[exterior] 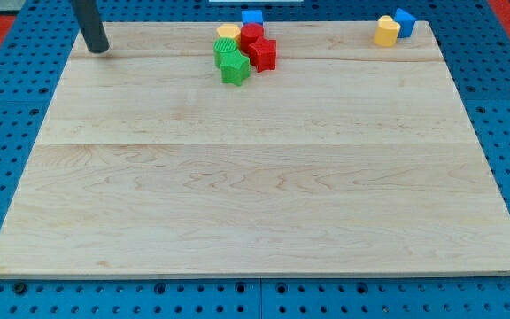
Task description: Slide blue triangle along with yellow heart left a bit
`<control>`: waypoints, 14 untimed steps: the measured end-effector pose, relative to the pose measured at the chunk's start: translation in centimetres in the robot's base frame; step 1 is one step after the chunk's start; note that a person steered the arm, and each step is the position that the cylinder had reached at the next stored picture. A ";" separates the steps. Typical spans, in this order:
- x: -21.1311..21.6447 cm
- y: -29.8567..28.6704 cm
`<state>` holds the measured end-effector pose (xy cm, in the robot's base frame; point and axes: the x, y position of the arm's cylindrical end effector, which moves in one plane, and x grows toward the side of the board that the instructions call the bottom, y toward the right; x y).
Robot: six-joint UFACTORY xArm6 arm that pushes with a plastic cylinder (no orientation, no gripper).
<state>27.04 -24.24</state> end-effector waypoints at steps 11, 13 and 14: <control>2.1 37.5; 0.9 50.5; -2.9 54.4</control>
<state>24.14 30.12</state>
